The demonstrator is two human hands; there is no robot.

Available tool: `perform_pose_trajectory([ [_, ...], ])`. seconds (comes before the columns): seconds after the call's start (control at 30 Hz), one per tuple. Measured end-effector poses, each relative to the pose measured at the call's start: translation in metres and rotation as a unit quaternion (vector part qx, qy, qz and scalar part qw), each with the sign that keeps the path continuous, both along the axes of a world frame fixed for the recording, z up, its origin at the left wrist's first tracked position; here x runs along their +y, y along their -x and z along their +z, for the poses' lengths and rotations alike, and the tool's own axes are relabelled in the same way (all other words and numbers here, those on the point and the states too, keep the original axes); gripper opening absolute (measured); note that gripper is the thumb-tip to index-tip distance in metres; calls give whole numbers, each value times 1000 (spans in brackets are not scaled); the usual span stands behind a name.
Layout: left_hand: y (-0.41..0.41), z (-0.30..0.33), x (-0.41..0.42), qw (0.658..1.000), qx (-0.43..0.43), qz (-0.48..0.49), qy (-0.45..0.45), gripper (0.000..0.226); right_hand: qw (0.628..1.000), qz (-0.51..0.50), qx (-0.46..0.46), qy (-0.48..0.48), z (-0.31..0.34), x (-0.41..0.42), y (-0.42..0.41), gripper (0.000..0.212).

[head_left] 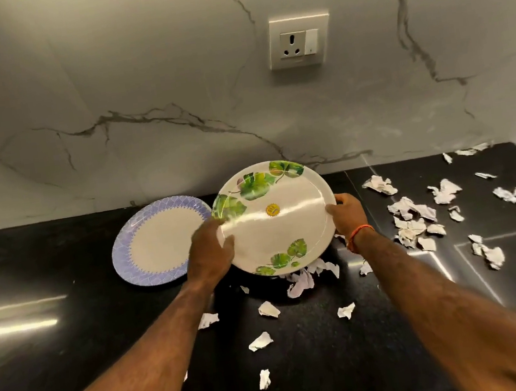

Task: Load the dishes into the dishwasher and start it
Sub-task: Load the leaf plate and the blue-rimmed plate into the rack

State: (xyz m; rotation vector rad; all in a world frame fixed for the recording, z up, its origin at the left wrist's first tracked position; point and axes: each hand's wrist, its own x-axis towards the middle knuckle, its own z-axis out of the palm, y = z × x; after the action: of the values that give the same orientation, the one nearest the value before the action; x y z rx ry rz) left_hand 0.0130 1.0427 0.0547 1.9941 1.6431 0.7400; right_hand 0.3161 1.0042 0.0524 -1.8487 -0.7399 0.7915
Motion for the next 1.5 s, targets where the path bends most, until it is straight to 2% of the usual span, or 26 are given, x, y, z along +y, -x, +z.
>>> perform_pose_trajectory([
  [0.07,3,12,6,999,-30,18,-21,42,1000,-16,14,-13,4,-18,2,24],
  [0.1,3,18,9,998,-53,24,0,41,999,-24,29,-21,6,-28,4,24],
  [0.17,0,30,17,986,-127,33,104,47,996,-41,71,-29,8,-47,9,25],
  [0.23,-6,37,23,943,-257,38,208,45,992,-65,106,-32,11,-69,16,28],
  [0.3,-16,42,19,911,-335,9,240,22,987,-101,118,-38,13,-94,21,26],
  [0.37,-28,47,10,903,-357,-31,237,7,983,-142,108,-39,15,-119,23,23],
  [0.5,-51,44,-14,886,-373,-121,248,12,977,-206,45,-23,16,-178,24,26],
  [0.67,-86,38,-63,856,-331,-269,291,16,952,-298,-75,5,16,-269,31,30],
  [0.83,-130,47,-139,798,-258,-434,331,18,895,-421,-151,8,30,-372,42,23],
  [0.97,-168,62,-215,741,-224,-532,343,15,848,-507,-152,-6,44,-470,60,12],
  [1.03,-182,69,-256,726,-215,-562,332,10,825,-551,-121,-25,46,-517,73,14],
  [1.1,-193,72,-301,713,-211,-593,310,9,786,-606,-100,-64,46,-563,94,23],
  [1.17,-201,67,-341,698,-183,-643,257,11,754,-646,-96,-75,43,-604,117,28],
  [1.27,-201,57,-411,664,-130,-711,193,13,729,-676,-102,-44,35,-668,161,23],
  [1.4,-180,55,-501,631,-128,-743,182,16,714,-689,-120,23,25,-744,216,22],
  [1.5,-164,48,-565,590,-117,-773,202,17,690,-708,-138,59,17,-794,256,29],
])
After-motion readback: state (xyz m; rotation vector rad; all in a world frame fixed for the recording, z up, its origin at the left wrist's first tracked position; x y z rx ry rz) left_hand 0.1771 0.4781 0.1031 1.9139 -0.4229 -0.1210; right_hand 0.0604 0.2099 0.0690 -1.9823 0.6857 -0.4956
